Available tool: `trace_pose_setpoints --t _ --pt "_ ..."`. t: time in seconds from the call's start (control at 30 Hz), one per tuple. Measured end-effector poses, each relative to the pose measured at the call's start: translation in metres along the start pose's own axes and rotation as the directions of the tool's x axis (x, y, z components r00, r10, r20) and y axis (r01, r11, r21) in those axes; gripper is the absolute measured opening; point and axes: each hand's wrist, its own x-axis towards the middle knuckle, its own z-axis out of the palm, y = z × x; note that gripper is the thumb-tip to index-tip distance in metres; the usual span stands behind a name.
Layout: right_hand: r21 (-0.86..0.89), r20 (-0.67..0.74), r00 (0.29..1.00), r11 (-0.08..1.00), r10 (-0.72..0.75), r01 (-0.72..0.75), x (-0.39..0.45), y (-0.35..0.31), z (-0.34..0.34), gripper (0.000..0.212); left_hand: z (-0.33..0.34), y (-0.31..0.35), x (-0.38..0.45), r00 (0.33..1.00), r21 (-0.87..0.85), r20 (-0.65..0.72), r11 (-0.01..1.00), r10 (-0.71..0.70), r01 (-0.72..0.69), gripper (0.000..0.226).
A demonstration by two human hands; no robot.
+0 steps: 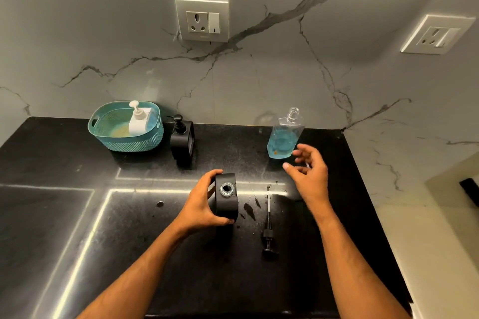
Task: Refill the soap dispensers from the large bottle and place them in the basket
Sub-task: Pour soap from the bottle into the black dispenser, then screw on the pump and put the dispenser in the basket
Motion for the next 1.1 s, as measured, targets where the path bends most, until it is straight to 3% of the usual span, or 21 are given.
trace_pose_setpoints --t 0.2,0.37,0.5,0.63,0.83,0.97,1.1 --pt "-0.264 0.048 0.991 0.959 0.122 -0.106 -0.071 0.024 0.025 0.029 0.005 0.000 -0.012 1.000 0.004 -0.015 1.000 0.019 -0.019 0.119" --pt "-0.563 0.092 0.970 0.815 0.223 -0.134 -0.112 0.022 0.033 0.037 0.008 -0.004 -0.022 0.999 0.021 -0.017 0.999 0.033 -0.033 0.119" --pt "-0.685 0.108 0.953 0.716 0.282 -0.134 -0.130 0.020 0.041 0.050 0.011 -0.007 -0.028 0.999 0.033 -0.011 0.999 0.042 -0.041 0.119" --pt "-0.687 0.081 0.955 0.710 0.286 -0.154 -0.139 0.019 0.047 0.043 0.011 -0.010 -0.032 0.999 0.040 -0.001 0.998 0.053 -0.053 0.118" --pt "-0.537 -0.063 0.976 0.817 0.210 -0.210 -0.135 -0.003 0.038 0.036 0.009 -0.012 -0.036 0.999 0.044 0.007 0.998 0.042 -0.042 0.119" --pt "-0.451 -0.047 0.998 0.890 0.052 -0.068 -0.127 -0.044 0.030 0.036 0.008 -0.014 -0.038 1.000 0.032 -0.003 0.999 0.021 -0.021 0.118" --pt "-0.518 0.092 0.984 0.837 -0.151 0.177 -0.123 -0.086 0.028 0.027 0.010 -0.015 -0.038 0.999 0.041 -0.026 0.999 0.026 -0.025 0.119"
